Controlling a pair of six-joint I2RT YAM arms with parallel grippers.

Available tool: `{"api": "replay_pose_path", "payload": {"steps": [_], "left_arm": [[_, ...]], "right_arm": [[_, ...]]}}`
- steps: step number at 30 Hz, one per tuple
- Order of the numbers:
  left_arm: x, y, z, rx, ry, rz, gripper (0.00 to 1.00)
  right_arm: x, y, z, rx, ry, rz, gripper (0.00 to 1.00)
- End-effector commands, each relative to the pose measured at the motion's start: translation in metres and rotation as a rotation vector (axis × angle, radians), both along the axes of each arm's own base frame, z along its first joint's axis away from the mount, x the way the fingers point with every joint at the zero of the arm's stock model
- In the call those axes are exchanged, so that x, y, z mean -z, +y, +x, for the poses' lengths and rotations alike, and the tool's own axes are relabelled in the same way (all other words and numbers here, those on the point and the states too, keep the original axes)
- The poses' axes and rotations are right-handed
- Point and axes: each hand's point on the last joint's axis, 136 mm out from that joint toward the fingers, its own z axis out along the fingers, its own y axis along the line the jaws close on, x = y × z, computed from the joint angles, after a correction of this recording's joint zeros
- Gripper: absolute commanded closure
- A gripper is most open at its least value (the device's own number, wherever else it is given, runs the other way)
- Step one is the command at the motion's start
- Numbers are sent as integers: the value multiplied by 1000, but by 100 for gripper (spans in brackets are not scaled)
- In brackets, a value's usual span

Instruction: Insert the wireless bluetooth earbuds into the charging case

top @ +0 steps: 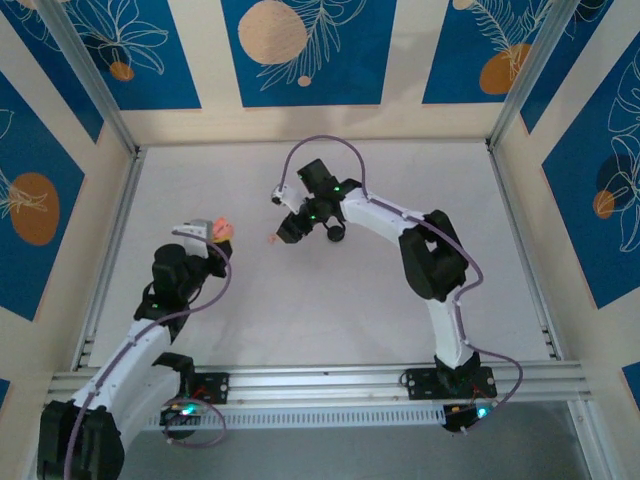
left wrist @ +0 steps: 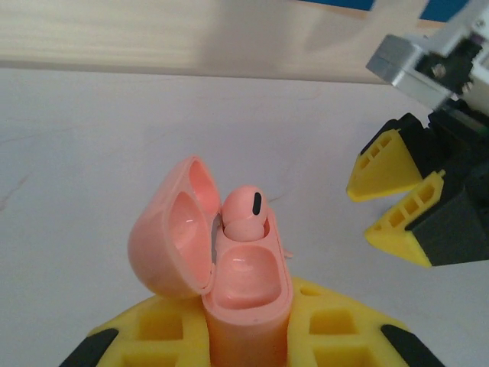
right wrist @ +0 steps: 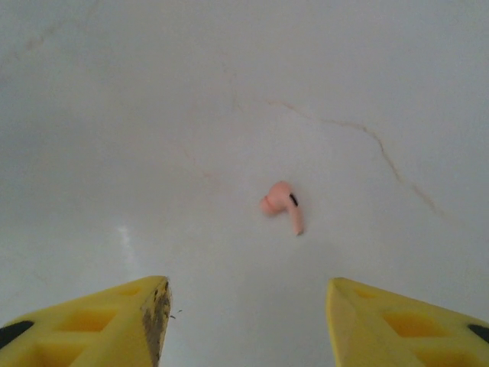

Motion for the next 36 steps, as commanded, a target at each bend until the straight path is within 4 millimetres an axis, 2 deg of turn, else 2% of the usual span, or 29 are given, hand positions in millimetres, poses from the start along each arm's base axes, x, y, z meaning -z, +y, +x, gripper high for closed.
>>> {"api": "replay_pose_path", "payload": {"steps": [1,5,14,25,36], "left_arm": [[8,15,-2,-61,37,-5,90],[10,21,-1,-81,41,-1,90],[14,26,3,-91,48,-5,90],[12,26,3,-85,36,-21,90],[12,25,4,-78,34,-24,90]], "right_arm": [[6,13,-1,-265,-174,-19,43],[30,22,0,-428,-284,-61,43],[58,37,10,-541,-262,-82,44],[70,37,7,-543,-198,-98,45],[79,45,8,-535,-165,-87,54]]}}
